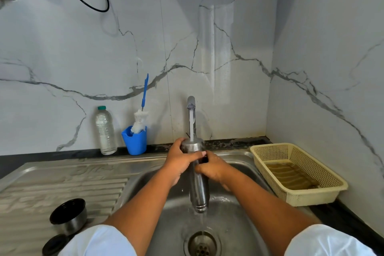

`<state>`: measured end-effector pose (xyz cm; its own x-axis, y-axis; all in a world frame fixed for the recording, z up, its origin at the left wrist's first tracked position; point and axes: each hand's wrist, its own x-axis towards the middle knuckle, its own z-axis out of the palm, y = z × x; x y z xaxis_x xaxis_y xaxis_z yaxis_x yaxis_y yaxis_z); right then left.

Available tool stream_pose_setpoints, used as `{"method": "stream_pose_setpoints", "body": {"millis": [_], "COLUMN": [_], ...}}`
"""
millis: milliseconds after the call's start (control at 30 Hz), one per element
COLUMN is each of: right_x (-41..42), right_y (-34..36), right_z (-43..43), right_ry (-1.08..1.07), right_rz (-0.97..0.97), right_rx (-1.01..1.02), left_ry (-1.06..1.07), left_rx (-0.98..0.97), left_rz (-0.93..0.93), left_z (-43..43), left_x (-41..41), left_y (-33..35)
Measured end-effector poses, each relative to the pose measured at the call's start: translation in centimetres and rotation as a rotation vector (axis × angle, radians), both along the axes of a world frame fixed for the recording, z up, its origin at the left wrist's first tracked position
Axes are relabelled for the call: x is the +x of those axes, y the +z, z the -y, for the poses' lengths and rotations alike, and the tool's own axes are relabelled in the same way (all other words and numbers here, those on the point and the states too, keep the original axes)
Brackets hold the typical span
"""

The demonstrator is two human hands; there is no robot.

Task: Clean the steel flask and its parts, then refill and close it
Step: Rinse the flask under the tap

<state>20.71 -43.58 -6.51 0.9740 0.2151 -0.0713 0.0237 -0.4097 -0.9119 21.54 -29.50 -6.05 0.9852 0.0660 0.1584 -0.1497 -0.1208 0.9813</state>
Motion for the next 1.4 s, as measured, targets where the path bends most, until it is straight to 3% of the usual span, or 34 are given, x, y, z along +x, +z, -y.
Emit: {"method": "stream_pose_setpoints", "body": {"millis": [400,633,1033,1233,1400], "right_x": [1.3,1.9,1.9,1.3,1.4], "right_y": [-0.6,0.2,0.0,-0.9,-1.0], "right_z": [-0.8,-1.9,-0.6,-0.4,-0.4], "right_ry": [-0.078,-0.151,-0.223,-0.186,-0.143], "right_rz": [0.27,0.283,0.204,0.186,0.204], "right_rx": [0.012,0.049,0.162,0.023,-0.09], "left_ry": [-0.051,-0.128,-0.027,0.065,0.08], "left_rx": [-0.024,-0.136,-0.103,-0.109,0.02], "left_rz": [-0.072,-0.203,-0.161,-0.154,-0.181], "left_z": [-0.7,-1.4,-2.4,-2.2,-2.0], "left_x": [0.9,-0.1,1.6,4.5,7.0], "left_y": [1.0,1.5,0.9,1.3,1.8]}}
